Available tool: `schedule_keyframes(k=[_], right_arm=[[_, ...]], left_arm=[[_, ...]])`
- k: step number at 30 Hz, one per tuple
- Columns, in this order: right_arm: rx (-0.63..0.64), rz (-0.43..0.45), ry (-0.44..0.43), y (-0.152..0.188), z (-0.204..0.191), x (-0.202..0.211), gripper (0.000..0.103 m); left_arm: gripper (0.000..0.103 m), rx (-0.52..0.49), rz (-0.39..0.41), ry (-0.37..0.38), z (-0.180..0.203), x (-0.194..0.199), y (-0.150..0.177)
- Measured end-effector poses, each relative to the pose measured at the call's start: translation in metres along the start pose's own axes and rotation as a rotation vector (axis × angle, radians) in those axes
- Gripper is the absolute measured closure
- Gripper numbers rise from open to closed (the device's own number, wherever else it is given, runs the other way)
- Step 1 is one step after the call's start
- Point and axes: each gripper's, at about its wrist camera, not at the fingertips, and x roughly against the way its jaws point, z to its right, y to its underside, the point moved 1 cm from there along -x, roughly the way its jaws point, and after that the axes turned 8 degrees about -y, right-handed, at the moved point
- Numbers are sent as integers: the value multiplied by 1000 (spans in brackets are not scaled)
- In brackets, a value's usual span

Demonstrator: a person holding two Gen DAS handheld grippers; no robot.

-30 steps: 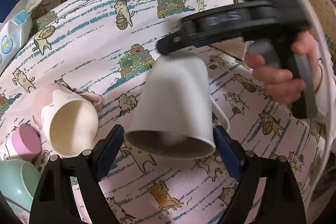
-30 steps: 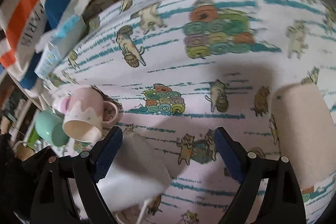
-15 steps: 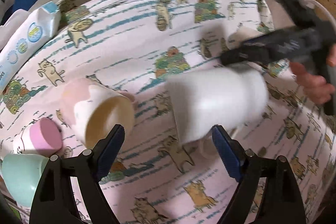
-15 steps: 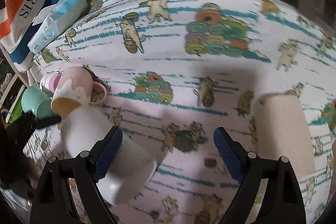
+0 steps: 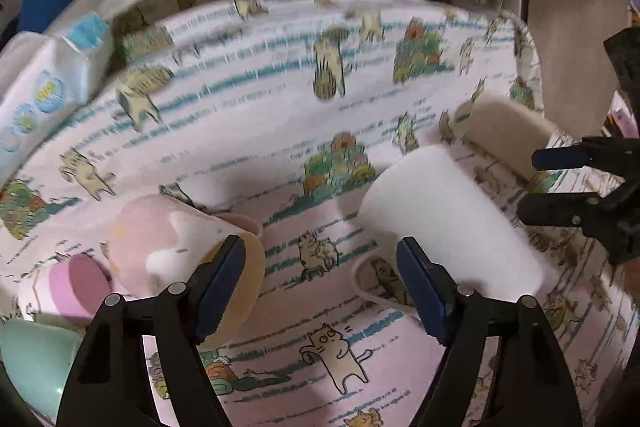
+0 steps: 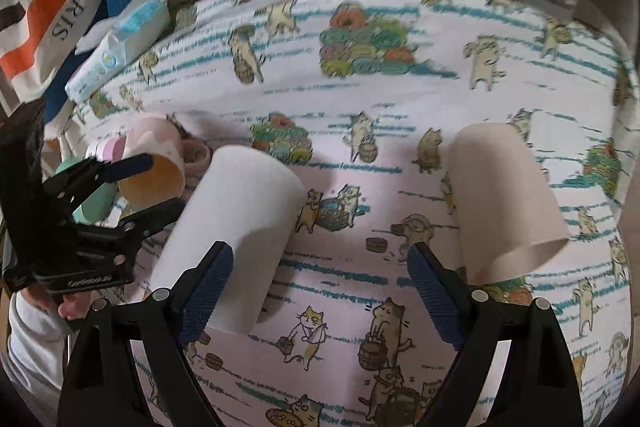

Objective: Flip cup upside down
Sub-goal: 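Grasp the white mug with the right tool while the left tool releases it, then rotate the held white mug bottom up with the right tool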

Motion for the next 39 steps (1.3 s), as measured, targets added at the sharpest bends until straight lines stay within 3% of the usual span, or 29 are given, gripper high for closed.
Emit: schedule_keyframes(k=[6,9,11,15,27,39], right_arm=[[-14,121,16,-2,-20,25,11],[-30,189,27,-1,-34,37,4],[-35,235,37,1,-46,44,2],[4,281,84,6,-72,49,1],[-79,125,119,34,-84,-16,1],[-8,22,223,46,-100,-53,1]], left_arm=[[22,112,156,-5,-23,58,7],[0,142,306,-79,-28,93,14],[0,179,395,-101,-34,111,21],[0,271,472,-81,-50,120,31],[0,412,413,-138,-72,85,56],[0,426,397,-187,-71,82,58]])
